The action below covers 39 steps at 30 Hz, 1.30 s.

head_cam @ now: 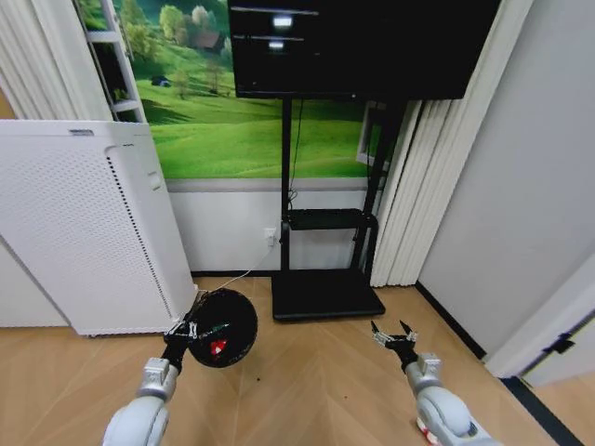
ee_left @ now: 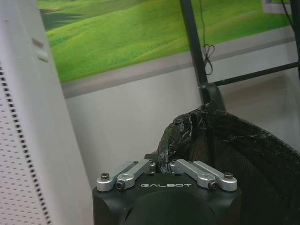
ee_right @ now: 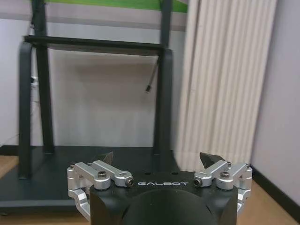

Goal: Pick up the trash bin and place the garbage on the floor into it.

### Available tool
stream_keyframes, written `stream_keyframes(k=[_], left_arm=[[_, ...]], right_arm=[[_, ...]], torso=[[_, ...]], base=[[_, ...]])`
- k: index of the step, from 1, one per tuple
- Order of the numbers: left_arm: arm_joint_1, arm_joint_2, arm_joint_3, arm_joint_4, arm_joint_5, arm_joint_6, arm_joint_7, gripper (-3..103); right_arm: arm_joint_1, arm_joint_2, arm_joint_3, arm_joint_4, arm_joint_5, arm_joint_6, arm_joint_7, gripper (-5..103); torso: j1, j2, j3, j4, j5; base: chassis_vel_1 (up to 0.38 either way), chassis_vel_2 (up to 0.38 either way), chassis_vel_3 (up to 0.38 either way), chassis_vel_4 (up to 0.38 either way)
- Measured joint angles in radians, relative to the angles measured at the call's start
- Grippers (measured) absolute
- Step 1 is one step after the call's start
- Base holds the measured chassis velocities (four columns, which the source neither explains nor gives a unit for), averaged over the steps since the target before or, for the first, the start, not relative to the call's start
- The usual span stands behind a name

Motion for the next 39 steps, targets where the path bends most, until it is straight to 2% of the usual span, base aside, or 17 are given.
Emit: stream_keyframes(k=[8, 9, 10, 19, 26, 29, 39], left_arm=[[-0.010, -0.001, 0.006, 0.013, 0.002, 0.000, 0.000, 7], [-0.012, -0.002, 0.009, 0.016, 0.003, 0.000, 0.000, 7], [-0.012, -0.003, 0.013, 0.019, 0.005, 0.000, 0.000, 7], [-0.001, 0.028, 0.031, 0.047, 0.015, -0.011, 0.001, 7], [-0.012, 0.054, 0.046, 0.077, 0.008, -0.021, 0.009, 7], [-0.019, 0.057, 0.054, 0.097, 0.005, -0.025, 0.011, 7], [-0.040, 0.062, 0.074, 0.135, 0.006, -0.034, 0.013, 7]], right_arm=[[0.039, -0.002, -0.028, -0.060, -0.025, 0.004, 0.023, 100], [0.052, -0.007, -0.038, -0.082, -0.033, -0.012, 0.027, 100], [0.062, -0.015, -0.051, -0.104, -0.034, -0.029, 0.028, 100], [0.043, -0.050, -0.113, -0.252, -0.030, -0.083, -0.002, 100], [0.026, -0.045, -0.132, -0.365, -0.037, -0.103, -0.001, 100], [0.015, -0.045, -0.147, -0.423, -0.043, -0.124, 0.022, 100], [-0.008, -0.032, -0.174, -0.479, -0.067, -0.129, 0.009, 100]], torso=[[0.000, 0.000, 0.000, -0.0008, 0.0006], [0.000, 0.000, 0.000, 0.0007, 0.0004], [0.000, 0.000, 0.000, 0.0010, 0.0001], [0.000, 0.000, 0.000, -0.0003, 0.0001], [0.000, 0.000, 0.000, -0.0003, 0.0004], [0.000, 0.000, 0.000, -0.0003, 0.0003], [0.000, 0.000, 0.000, 0.0001, 0.0002]], base=[[-0.212, -0.230, 0.219, 0.182], [0.000, 0.000, 0.000, 0.000], [0.073, -0.008, -0.025, 0.053], [0.053, 0.043, -0.054, -0.020], [0.000, 0.000, 0.000, 0.000], [0.000, 0.000, 0.000, 0.000], [0.000, 0.000, 0.000, 0.000]])
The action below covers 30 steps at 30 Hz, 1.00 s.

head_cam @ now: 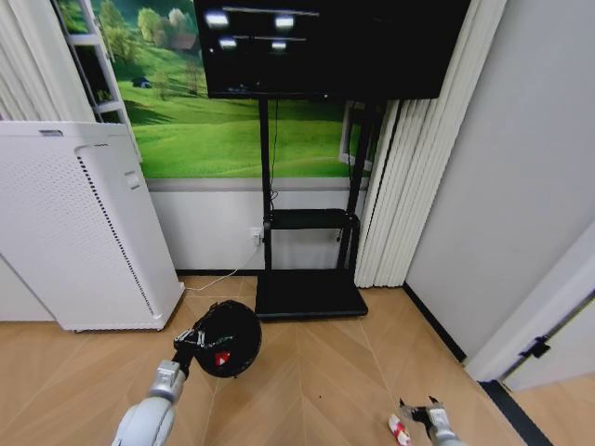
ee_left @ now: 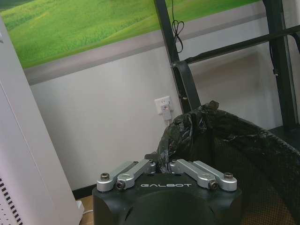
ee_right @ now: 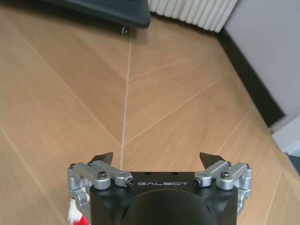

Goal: Pick up the trash bin and place the garbage on the floor into it.

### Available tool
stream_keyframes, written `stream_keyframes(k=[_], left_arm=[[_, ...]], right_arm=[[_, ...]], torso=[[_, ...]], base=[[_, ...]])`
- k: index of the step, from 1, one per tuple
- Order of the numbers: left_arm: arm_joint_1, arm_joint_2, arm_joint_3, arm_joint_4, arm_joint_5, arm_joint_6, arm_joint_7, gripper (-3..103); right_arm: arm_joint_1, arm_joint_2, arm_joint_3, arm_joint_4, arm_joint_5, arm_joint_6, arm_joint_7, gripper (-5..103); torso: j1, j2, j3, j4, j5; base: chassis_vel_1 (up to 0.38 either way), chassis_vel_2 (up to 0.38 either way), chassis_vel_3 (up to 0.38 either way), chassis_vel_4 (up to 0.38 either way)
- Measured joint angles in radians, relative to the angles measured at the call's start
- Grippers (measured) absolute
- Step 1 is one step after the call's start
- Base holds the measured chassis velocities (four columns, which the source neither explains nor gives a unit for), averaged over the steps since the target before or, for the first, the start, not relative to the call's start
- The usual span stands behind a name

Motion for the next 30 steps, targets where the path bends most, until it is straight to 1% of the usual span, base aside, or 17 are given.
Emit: stream_keyframes(k=[5, 9, 19, 25, 29, 30], left_arm=[[-0.019, 0.002, 0.014, 0.007, 0.000, 0.004, 0.000, 7], [-0.029, 0.003, 0.027, 0.013, 0.002, 0.009, 0.000, 7], [-0.029, -0.004, 0.031, 0.017, 0.010, 0.009, -0.001, 7], [-0.037, -0.004, 0.051, 0.026, 0.013, 0.010, -0.001, 7], [-0.041, -0.004, 0.058, 0.035, 0.014, 0.010, -0.001, 7], [-0.044, -0.005, 0.061, 0.041, 0.015, 0.010, -0.002, 7]], right_arm=[[0.006, 0.019, -0.020, -0.055, -0.023, 0.001, -0.019, 100], [-0.010, 0.029, -0.021, -0.072, -0.033, 0.001, -0.027, 100], [-0.019, 0.056, -0.023, -0.105, -0.073, 0.010, -0.048, 100], [0.010, 0.083, -0.024, -0.160, -0.098, 0.011, -0.055, 100], [0.034, 0.095, -0.024, -0.201, -0.128, 0.020, -0.080, 101], [0.040, 0.099, -0.024, -0.214, -0.136, 0.024, -0.087, 99]], torso=[[0.000, 0.000, 0.000, 0.0001, 0.0001], [0.000, 0.000, 0.000, -0.0003, 0.0000], [0.000, 0.000, 0.000, 0.0000, 0.0000], [0.000, 0.000, 0.000, -0.0002, 0.0000], [0.000, 0.000, 0.000, 0.0003, 0.0001], [0.000, 0.000, 0.000, 0.0001, 0.0000]], base=[[0.000, 0.000, 0.000, 0.000], [0.000, 0.000, 0.000, 0.000], [0.000, 0.000, 0.000, 0.000], [0.000, 0.000, 0.000, 0.000], [0.000, 0.000, 0.000, 0.000], [0.000, 0.000, 0.000, 0.000]])
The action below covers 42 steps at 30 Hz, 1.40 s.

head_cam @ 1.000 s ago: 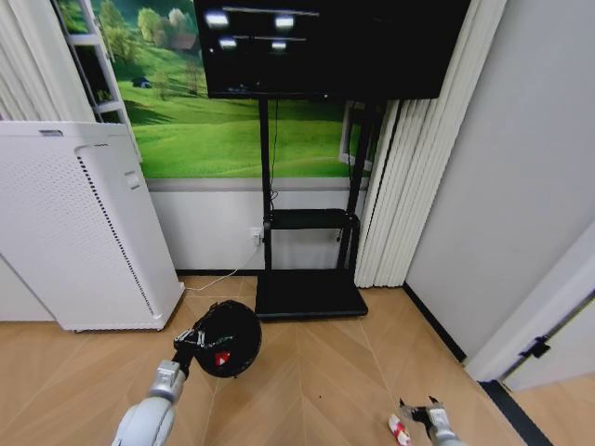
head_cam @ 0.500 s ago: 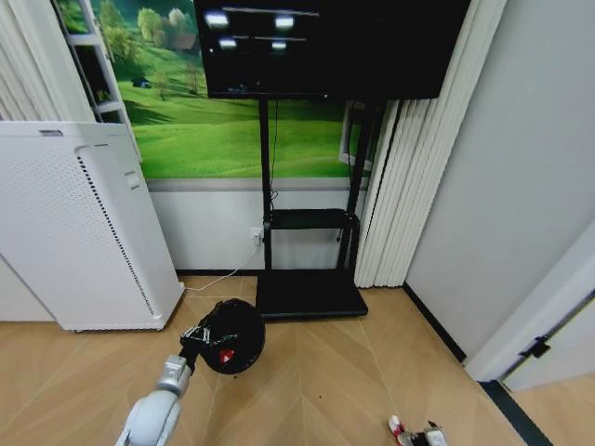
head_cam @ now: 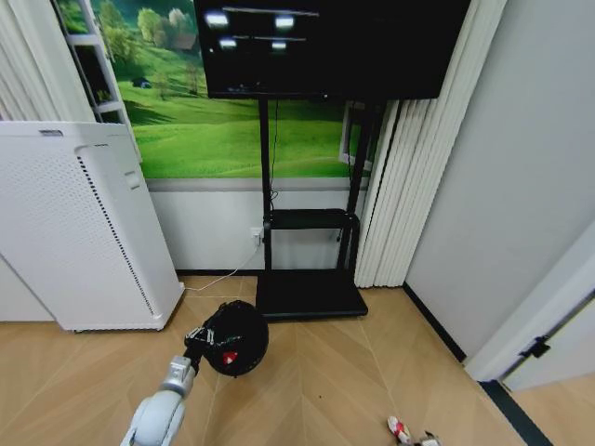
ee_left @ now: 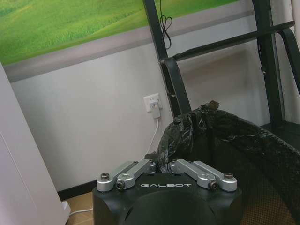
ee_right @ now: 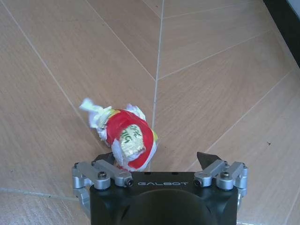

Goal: Pick up the trash bin and place the garbage on the floor into it.

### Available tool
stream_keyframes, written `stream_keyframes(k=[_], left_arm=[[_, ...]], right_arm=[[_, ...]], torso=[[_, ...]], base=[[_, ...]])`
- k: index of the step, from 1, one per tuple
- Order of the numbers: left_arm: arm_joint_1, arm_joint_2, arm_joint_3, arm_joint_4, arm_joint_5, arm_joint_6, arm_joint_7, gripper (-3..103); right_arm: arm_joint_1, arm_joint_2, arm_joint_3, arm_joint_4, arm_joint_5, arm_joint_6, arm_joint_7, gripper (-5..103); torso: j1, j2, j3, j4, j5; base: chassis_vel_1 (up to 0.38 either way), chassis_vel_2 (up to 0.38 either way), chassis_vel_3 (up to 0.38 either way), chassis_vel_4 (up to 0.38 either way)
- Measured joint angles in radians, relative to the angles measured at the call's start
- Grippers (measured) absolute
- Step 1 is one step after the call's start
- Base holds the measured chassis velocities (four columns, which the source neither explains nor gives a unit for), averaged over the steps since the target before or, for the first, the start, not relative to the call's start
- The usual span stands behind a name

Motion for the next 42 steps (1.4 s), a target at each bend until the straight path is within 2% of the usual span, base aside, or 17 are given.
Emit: stream_keyframes(k=[2, 6, 8, 9, 11, 12, 13, 14, 16, 17, 18, 19, 23, 25, 29, 41, 42], left_arm=[[-0.004, 0.000, 0.005, 0.006, 0.001, 0.000, 0.000, 7], [-0.006, -0.001, 0.010, 0.013, 0.001, 0.000, 0.000, 7], [-0.006, -0.001, 0.010, 0.013, 0.002, 0.000, 0.000, 7], [-0.007, -0.001, 0.010, 0.016, 0.002, -0.001, 0.000, 7], [-0.007, -0.001, 0.010, 0.016, 0.002, -0.001, 0.000, 7], [-0.008, -0.001, 0.010, 0.018, 0.002, -0.002, 0.000, 7], [-0.008, -0.001, 0.010, 0.019, 0.002, -0.003, 0.000, 7], [-0.008, -0.001, 0.010, 0.019, 0.002, -0.003, 0.000, 7], [-0.009, -0.001, 0.009, 0.022, 0.002, -0.005, 0.000, 7], [-0.009, -0.001, 0.009, 0.022, 0.002, -0.005, 0.000, 7], [-0.009, -0.002, 0.010, 0.022, 0.001, -0.006, 0.000, 7], [-0.009, -0.002, 0.010, 0.022, 0.001, -0.006, 0.000, 7], [-0.008, -0.002, 0.010, 0.022, 0.001, -0.008, 0.000, 7], [-0.006, -0.002, 0.010, 0.022, 0.001, -0.009, 0.000, 7], [-0.006, -0.008, 0.017, 0.020, 0.002, -0.011, 0.000, 7], [-0.006, -0.017, 0.031, 0.014, 0.011, -0.015, 0.000, 7], [-0.004, -0.016, 0.031, 0.013, 0.011, -0.015, 0.000, 7]], right_arm=[[0.010, 0.005, 0.001, -0.018, -0.009, 0.009, -0.011, 95], [0.023, 0.008, 0.002, -0.041, -0.021, 0.022, -0.029, 79], [0.024, 0.008, 0.003, -0.044, -0.026, 0.025, -0.030, 79], [0.027, 0.009, 0.003, -0.054, -0.038, 0.033, -0.032, 68], [0.027, 0.010, 0.003, -0.055, -0.041, 0.035, -0.032, 68], [0.028, 0.011, 0.004, -0.062, -0.047, 0.042, -0.033, 57], [0.028, 0.013, 0.005, -0.066, -0.052, 0.047, -0.035, 51], [0.028, 0.013, 0.005, -0.066, -0.052, 0.047, -0.035, 51], [0.024, 0.019, 0.006, -0.066, -0.057, 0.052, -0.036, 41], [0.024, 0.019, 0.006, -0.066, -0.057, 0.052, -0.036, 41], [0.022, 0.022, 0.006, -0.064, -0.058, 0.053, -0.036, 35], [0.020, 0.023, 0.006, -0.062, -0.058, 0.054, -0.036, 24], [0.017, 0.023, 0.009, -0.056, -0.057, 0.058, -0.036, 19], [0.003, 0.013, 0.016, -0.027, -0.038, 0.058, -0.036, 8], [-0.021, -0.009, 0.031, 0.021, -0.017, 0.059, -0.032, 1], [-0.059, -0.026, 0.061, 0.055, -0.034, 0.082, -0.013, -3], [-0.062, -0.023, 0.057, 0.054, -0.043, 0.091, -0.007, 1]], torso=[[0.000, 0.000, 0.000, -0.0003, 0.0000], [0.000, 0.000, 0.000, -0.0001, -0.0001], [0.000, 0.000, 0.000, -0.0001, -0.0001], [0.000, 0.000, 0.000, -0.0002, 0.0000], [0.000, 0.000, 0.000, -0.0002, 0.0000], [0.000, 0.000, 0.000, -0.0002, 0.0000], [0.000, 0.000, 0.000, -0.0002, -0.0001], [0.000, 0.000, 0.000, -0.0002, -0.0001], [0.000, 0.000, 0.000, -0.0001, -0.0001], [0.000, 0.000, 0.000, -0.0001, -0.0001], [0.000, 0.000, 0.000, -0.0002, 0.0000], [0.000, 0.000, 0.000, -0.0002, 0.0000], [0.000, 0.000, 0.000, -0.0002, 0.0001], [0.000, 0.000, 0.000, -0.0001, 0.0003], [0.000, 0.000, 0.000, -0.0001, 0.0000], [0.000, 0.000, 0.000, -0.0003, 0.0001], [0.000, 0.000, 0.000, -0.0002, 0.0001]], base=[[0.000, 0.000, 0.000, 0.000], [0.000, 0.000, 0.000, 0.000], [0.000, 0.000, 0.000, 0.000], [0.000, 0.000, 0.000, 0.000], [0.000, 0.000, 0.000, 0.000], [0.000, 0.000, 0.000, 0.000], [0.000, 0.000, 0.000, 0.000], [0.000, 0.000, 0.000, 0.000], [0.000, 0.000, 0.000, 0.000], [0.000, 0.000, 0.000, 0.000], [0.000, 0.000, 0.000, 0.000], [0.000, 0.000, 0.000, 0.000], [0.000, 0.000, 0.000, 0.000], [0.000, 0.000, 0.000, 0.000], [0.000, 0.000, 0.000, 0.000], [0.000, 0.000, 0.000, 0.000], [0.000, 0.000, 0.000, 0.000]])
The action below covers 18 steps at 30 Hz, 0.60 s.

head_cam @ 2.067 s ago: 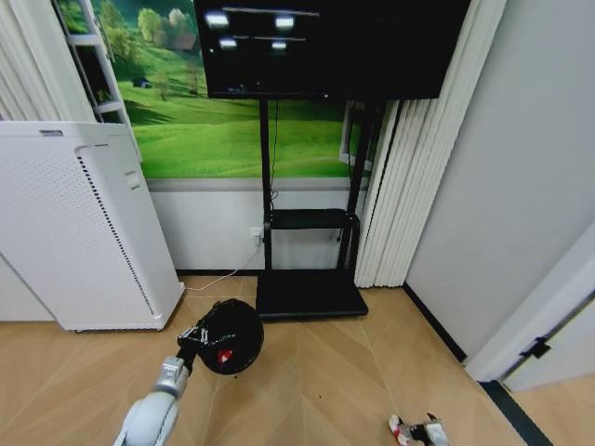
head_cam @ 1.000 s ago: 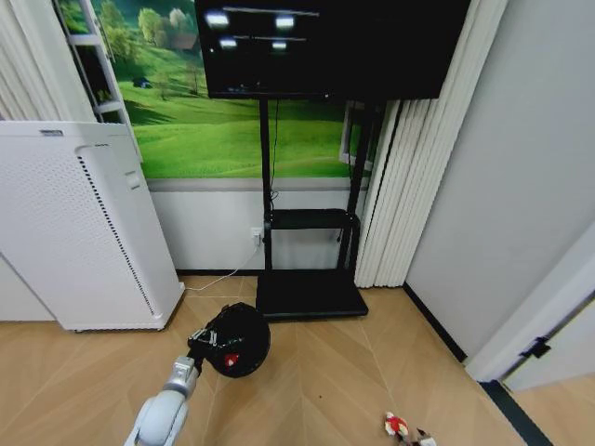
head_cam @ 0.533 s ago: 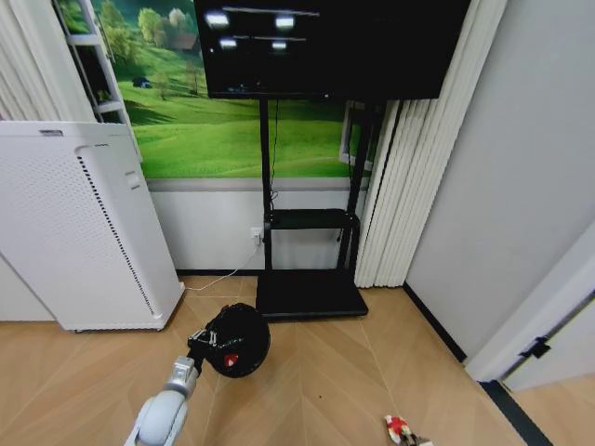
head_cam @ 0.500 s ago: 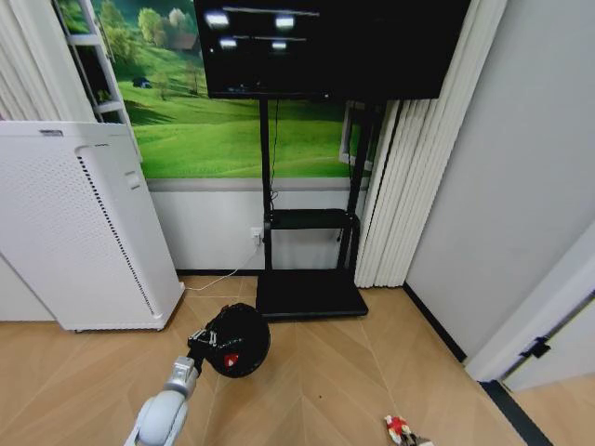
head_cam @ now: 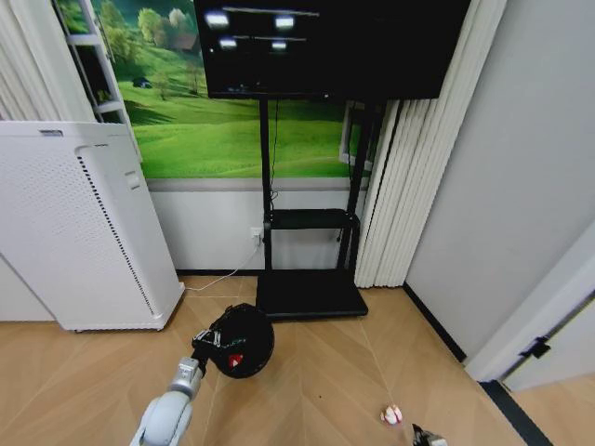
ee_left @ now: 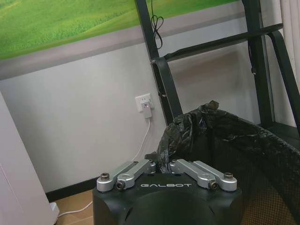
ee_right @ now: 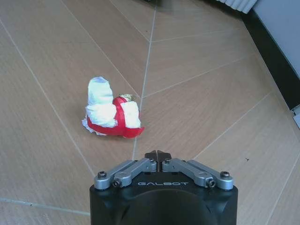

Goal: Pick up the trash bin and place the garbage on the floor into it.

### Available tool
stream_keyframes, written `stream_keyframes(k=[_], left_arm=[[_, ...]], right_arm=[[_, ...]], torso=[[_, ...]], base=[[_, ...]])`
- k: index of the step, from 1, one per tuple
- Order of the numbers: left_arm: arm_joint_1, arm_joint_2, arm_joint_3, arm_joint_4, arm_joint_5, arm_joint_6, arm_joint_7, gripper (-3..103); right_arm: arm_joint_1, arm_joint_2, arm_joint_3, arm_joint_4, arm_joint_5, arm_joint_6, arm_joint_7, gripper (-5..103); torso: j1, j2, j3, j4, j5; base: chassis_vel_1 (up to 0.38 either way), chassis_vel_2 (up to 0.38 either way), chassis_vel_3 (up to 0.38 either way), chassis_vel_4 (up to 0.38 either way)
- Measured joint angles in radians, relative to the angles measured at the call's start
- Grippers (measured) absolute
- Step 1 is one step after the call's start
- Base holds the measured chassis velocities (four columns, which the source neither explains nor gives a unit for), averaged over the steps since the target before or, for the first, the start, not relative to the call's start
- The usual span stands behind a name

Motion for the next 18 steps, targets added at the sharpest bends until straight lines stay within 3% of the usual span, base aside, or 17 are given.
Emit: stream_keyframes(k=[1, 6, 7, 13, 16, 18], left_arm=[[0.000, 0.000, 0.000, 0.000, 0.000, 0.000, 0.000, 7], [0.002, 0.005, -0.004, -0.003, 0.000, -0.001, 0.000, 7], [0.002, 0.005, -0.004, -0.003, 0.000, -0.001, 0.000, 7], [0.006, 0.002, -0.001, -0.004, 0.005, 0.000, 0.000, 7], [0.010, 0.006, -0.001, -0.003, 0.013, 0.005, 0.000, 7], [0.015, 0.020, -0.006, 0.009, 0.018, 0.007, 0.001, 7]], right_arm=[[0.000, 0.000, 0.000, 0.000, 0.000, 0.000, 0.000, 1], [-0.022, -0.004, -0.018, 0.055, -0.029, 0.070, -0.074, 22], [-0.022, -0.004, -0.018, 0.055, -0.029, 0.070, -0.074, 22], [0.001, -0.001, -0.038, 0.074, -0.043, 0.083, -0.084, 50], [0.011, -0.001, -0.044, 0.066, -0.046, 0.083, -0.083, 55], [0.024, -0.004, -0.050, 0.057, -0.046, 0.082, -0.083, 66]], torso=[[0.000, 0.000, 0.000, 0.0000, 0.0000], [0.000, 0.000, 0.000, 0.0000, -0.0001], [0.000, 0.000, 0.000, 0.0000, -0.0001], [0.000, 0.000, 0.000, 0.0000, -0.0001], [0.000, 0.000, 0.000, 0.0000, -0.0001], [0.000, 0.000, 0.000, 0.0000, -0.0001]], base=[[0.000, 0.000, 0.000, 0.000], [0.000, 0.000, 0.000, 0.000], [0.000, 0.000, 0.000, 0.000], [0.000, 0.000, 0.000, 0.000], [0.000, 0.000, 0.000, 0.000], [0.000, 0.000, 0.000, 0.000]])
